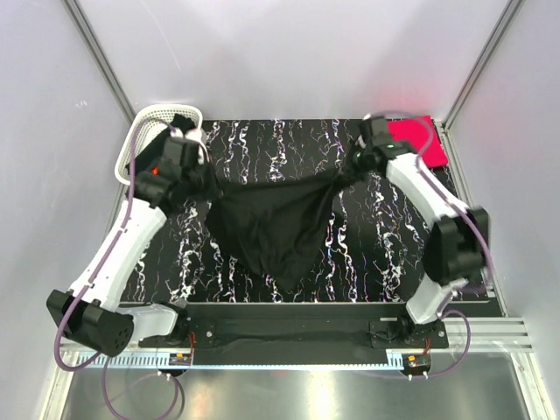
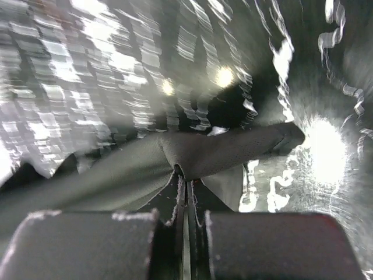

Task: Fold and stack the t-shirts
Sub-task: Flatten the tshirt out

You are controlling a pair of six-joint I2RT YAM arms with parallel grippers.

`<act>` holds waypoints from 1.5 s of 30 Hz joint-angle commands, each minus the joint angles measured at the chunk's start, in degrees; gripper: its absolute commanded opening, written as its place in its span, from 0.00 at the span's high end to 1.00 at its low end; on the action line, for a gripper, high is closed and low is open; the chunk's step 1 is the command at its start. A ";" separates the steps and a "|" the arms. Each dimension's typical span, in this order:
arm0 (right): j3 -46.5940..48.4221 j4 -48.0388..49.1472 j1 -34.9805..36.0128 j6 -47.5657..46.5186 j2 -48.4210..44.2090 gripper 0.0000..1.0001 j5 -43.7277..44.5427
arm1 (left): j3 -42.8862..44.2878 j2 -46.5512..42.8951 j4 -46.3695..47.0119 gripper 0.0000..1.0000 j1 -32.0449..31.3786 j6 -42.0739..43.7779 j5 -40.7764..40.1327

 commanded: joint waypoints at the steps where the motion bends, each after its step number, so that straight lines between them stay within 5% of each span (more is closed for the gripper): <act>1: 6.45 -4.37 0.21 -6.09 -13.46 1.00 7.61 | 13.06 1.72 -1.54 1.00 1.47 6.66 -6.43; 6: 4.00 -9.73 0.21 -8.20 -28.32 1.00 14.29 | 18.91 1.20 -2.33 1.00 1.47 9.04 -7.40; 12: -16.37 -14.40 0.29 -1.97 -42.91 1.00 6.05 | 9.34 -1.09 -2.51 0.95 1.73 9.04 -3.71; 14: -25.51 -14.40 0.38 0.58 -46.51 0.99 1.06 | 4.86 0.48 -2.51 0.77 1.90 8.86 -1.60; 17: -33.52 -15.36 0.47 4.09 -49.16 0.78 -3.89 | 1.95 3.38 -2.86 0.60 2.08 8.87 -2.38; 19: -34.60 -16.94 0.56 3.84 -49.43 0.61 -5.65 | 1.94 3.22 -2.69 0.25 2.17 8.42 -3.09; 21: -33.72 -19.22 0.56 1.75 -49.52 0.49 -4.43 | 2.82 2.25 -2.77 0.04 2.08 8.77 -4.76; 25: -26.98 -19.06 0.47 -3.09 -42.00 0.29 2.24 | 2.74 3.30 -2.69 0.05 2.43 10.53 -4.68; 28: -19.87 -17.65 0.21 -7.49 -31.29 0.26 4.71 | 2.21 6.54 -1.47 0.11 3.05 10.79 -0.31; 36: 2.46 -9.57 -1.20 -10.14 -6.12 0.28 2.08 | 5.62 22.61 6.54 0.21 4.45 12.73 6.75; 45: 29.16 -5.17 -0.06 -6.09 21.47 0.29 16.82 | 7.41 31.26 10.59 0.30 4.54 11.24 6.86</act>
